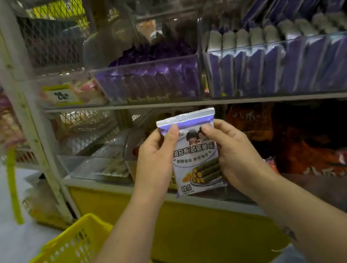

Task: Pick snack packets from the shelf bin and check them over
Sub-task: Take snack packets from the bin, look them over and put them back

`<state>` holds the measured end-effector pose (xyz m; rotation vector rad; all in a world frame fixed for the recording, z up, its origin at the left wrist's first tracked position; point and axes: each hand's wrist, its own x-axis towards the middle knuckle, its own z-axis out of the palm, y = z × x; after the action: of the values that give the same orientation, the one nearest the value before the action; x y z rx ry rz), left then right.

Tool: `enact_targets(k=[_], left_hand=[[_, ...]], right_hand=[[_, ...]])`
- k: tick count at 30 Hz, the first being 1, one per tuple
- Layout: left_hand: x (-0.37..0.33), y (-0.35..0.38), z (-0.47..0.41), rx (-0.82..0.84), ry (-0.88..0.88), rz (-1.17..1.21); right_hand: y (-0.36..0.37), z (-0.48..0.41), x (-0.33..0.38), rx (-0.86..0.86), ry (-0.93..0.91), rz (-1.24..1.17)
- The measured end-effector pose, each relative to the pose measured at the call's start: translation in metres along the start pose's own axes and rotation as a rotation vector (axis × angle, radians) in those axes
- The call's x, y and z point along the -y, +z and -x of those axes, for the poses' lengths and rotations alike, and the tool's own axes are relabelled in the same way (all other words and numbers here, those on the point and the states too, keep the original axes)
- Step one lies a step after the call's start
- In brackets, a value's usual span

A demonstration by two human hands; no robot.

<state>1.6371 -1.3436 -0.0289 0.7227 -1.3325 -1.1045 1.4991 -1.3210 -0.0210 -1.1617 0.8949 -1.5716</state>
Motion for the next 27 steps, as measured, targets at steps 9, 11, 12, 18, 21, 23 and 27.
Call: enact_targets(k=[9, 11, 12, 18, 21, 23, 27], left_hand=[[0.018, -0.005, -0.003, 0.055, -0.120, 0.081], [0.017, -0.007, -0.002, 0.075, -0.128, 0.081], [0.016, -0.008, -0.001, 0.085, -0.138, 0.087], [0.010, -0.017, 0.004, 0.168, -0.189, 0.085], [0.010, -0.015, 0.008, 0.114, -0.135, 0.038], [0.010, -0.016, 0.008, 0.044, -0.125, 0.025], [0.006, -0.023, 0.006, -0.088, -0.190, 0.121]], right_hand=[[-0.015, -0.007, -0.009, 0.035, 0.074, -0.078], [-0.018, -0.007, -0.011, 0.026, 0.083, -0.084], [-0.019, -0.006, -0.011, 0.027, 0.082, -0.076], [-0.020, -0.004, -0.011, 0.025, 0.079, -0.077], [-0.020, -0.005, -0.012, 0.032, 0.099, -0.021], [-0.023, -0.006, -0.013, 0.092, 0.121, 0.044], [-0.033, -0.001, -0.011, 0.386, 0.347, 0.242]])
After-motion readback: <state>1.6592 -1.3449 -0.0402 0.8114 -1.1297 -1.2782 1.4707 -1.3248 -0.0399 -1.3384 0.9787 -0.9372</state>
